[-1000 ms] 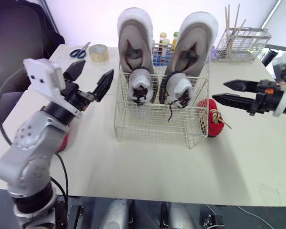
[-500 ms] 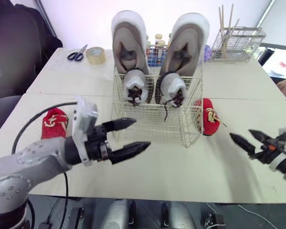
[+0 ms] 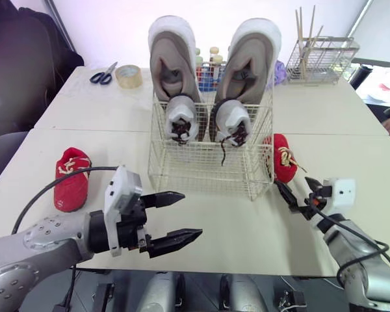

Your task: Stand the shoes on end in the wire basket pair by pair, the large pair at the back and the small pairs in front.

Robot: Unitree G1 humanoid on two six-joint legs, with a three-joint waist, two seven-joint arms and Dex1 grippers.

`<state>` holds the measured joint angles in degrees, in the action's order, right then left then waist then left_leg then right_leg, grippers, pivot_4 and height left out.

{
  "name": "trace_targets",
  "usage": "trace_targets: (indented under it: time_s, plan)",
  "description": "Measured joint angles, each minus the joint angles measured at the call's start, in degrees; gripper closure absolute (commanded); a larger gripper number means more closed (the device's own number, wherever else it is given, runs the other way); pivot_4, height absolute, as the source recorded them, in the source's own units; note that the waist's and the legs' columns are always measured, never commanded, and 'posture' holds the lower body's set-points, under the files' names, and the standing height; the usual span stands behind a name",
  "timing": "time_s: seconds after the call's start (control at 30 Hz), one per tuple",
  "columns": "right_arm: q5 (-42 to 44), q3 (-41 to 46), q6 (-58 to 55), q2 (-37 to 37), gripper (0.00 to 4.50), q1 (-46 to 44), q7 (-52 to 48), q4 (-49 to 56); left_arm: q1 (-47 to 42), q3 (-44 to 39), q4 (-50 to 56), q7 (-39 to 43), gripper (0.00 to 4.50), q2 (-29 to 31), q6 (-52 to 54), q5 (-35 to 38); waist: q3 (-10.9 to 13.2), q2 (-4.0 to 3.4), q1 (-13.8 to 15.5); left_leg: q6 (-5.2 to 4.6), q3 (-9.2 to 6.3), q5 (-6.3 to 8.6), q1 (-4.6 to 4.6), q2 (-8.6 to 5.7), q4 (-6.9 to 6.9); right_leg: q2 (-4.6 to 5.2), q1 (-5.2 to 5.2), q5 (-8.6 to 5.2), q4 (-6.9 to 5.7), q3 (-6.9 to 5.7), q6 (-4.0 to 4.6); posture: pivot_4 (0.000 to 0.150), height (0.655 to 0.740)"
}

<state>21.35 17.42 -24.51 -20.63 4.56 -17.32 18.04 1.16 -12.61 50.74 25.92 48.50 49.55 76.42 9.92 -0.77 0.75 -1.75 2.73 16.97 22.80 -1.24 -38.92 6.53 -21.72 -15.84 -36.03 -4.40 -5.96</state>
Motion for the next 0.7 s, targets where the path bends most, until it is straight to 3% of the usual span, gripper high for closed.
trace_targets:
  time_s: [0.33,0.43,0.53,0.57,0.7]
  plan:
    - [-4.49,-3.70,6.66,4.75,0.00,-10.17,3.14,-15.31,-1.97,2.81,-0.70,0.05,0.03,0.43,-1.08,-3.60,0.00,0.00,-0.38,-0.06,0.02,-0.04,0.14,0.01,-0.01,-0.02,-0.15,0.00,-0.07,0.00,0.00,0.150,0.7400]
    - [-5.57,-3.62,9.81,6.06,0.82,-13.19,4.93,-19.52,-1.95,2.83,-0.85,0.01,0.00,0.68,-1.15,-4.14,-0.01,0.01,-0.55,-0.06,0.02,-0.04,0.14,0.01,-0.01,-0.02,-0.15,0.01,-0.08,0.00,-0.01,0.150,0.7400]
    - [-6.94,-3.84,12.30,6.15,2.23,-14.40,5.68,-22.02,-1.43,2.75,-0.98,0.11,0.00,1.28,-1.21,-4.62,-0.03,0.05,-0.58,-0.06,0.02,-0.04,0.12,0.00,-0.02,-0.02,-0.12,0.01,-0.07,0.00,-0.01,0.150,0.7400]
    - [-7.29,-4.05,13.05,6.24,2.45,-14.40,5.73,-22.56,-0.98,2.70,-0.99,0.18,0.00,1.48,-1.25,-4.69,-0.04,0.07,-0.59,-0.06,0.02,-0.04,0.11,0.01,-0.02,-0.02,-0.11,0.01,-0.07,0.00,-0.01,0.150,0.7400]
    - [-7.89,-4.30,14.28,6.39,2.46,-14.35,5.99,-23.10,-0.34,2.48,-1.00,0.40,0.00,1.96,-1.63,-5.04,-0.05,0.08,-0.63,-0.06,0.02,-0.04,0.09,0.01,-0.02,-0.02,-0.10,0.01,-0.07,0.00,-0.01,0.150,0.7400]
